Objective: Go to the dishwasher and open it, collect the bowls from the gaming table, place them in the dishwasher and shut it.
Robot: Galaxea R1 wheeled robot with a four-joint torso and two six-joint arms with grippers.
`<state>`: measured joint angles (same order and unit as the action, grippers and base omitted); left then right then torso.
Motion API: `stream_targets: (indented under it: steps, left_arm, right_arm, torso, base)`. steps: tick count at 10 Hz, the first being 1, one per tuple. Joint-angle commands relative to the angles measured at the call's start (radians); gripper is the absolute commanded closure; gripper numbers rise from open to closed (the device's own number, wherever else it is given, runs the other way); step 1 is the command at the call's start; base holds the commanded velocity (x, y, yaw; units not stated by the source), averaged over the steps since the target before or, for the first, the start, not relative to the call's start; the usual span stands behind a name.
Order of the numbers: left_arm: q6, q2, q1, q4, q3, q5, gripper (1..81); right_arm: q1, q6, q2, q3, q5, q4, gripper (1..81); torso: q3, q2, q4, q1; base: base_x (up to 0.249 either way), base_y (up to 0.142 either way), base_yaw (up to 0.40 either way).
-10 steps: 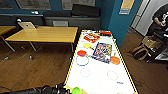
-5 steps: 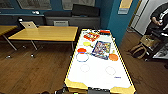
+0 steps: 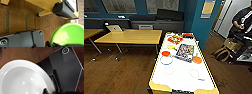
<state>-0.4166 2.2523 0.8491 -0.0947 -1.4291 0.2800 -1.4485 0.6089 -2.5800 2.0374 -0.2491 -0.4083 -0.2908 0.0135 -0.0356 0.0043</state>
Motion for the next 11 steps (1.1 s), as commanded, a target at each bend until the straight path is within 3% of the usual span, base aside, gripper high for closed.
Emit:
stream_targets:
  steps: [1,4,7,8,9,11]
  left_arm:
    - [0.005,-0.017,0.107,-0.149,-0.026,-0.091,81.1]
    - [0.005,0.046,0.239,-0.224,-0.148,-0.156,81.1]
    - [0.005,0.081,0.351,-0.269,-0.237,-0.26,81.1]
    - [0.005,0.096,0.374,-0.284,-0.266,-0.265,81.1]
    - [0.005,0.11,0.394,-0.302,-0.296,-0.278,81.1]
    - [0.005,0.115,0.42,-0.316,-0.317,-0.291,81.1]
  right_arm:
    - [0.015,-0.005,-0.008,0.016,0.031,-0.026,81.1]
    - [0.012,-0.005,-0.054,0.068,0.031,-0.026,81.1]
    - [0.009,-0.006,-0.082,0.095,0.031,-0.037,81.1]
    - [0.007,-0.006,-0.091,0.115,0.031,-0.035,81.1]
    - [0.004,-0.005,-0.109,0.157,0.031,-0.037,81.1]
    - [0.004,-0.005,-0.111,0.176,0.033,-0.035,81.1]
  torso:
    - [0.048,0.0,0.0,0.0]
    - [0.107,0.0,0.0,0.0]
    - [0.17,0.001,0.0,-0.001]
    - [0.187,0.001,0.0,-0.002]
    - [0.157,0.002,0.0,-0.002]
    - [0.168,0.003,0.0,-0.003]
  base:
    - [0.0,0.0,0.0]
    - [0.0,0.0,0.0]
    - [0.0,0.0,0.0]
    - [0.0,0.0,0.0]
    - [0.0,0.0,0.0]
    - [0.0,0.0,0.0]
